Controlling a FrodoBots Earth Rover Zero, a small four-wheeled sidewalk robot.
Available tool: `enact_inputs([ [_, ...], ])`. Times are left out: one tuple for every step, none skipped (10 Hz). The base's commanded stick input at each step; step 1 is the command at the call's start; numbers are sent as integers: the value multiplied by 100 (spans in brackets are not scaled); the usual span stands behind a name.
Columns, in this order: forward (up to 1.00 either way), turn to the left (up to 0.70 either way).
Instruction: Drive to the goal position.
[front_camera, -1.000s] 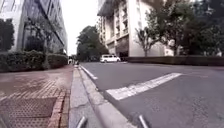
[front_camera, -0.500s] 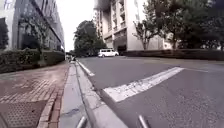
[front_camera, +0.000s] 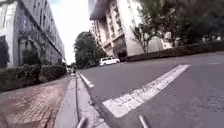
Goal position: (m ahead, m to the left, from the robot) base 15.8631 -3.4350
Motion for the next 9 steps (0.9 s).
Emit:
enact_inputs([
  [45,0],
  [45,0],
  [45,0],
  [45,0],
  [45,0],
  [45,0],
  [70,0],
  [70,0],
  [70,0],
])
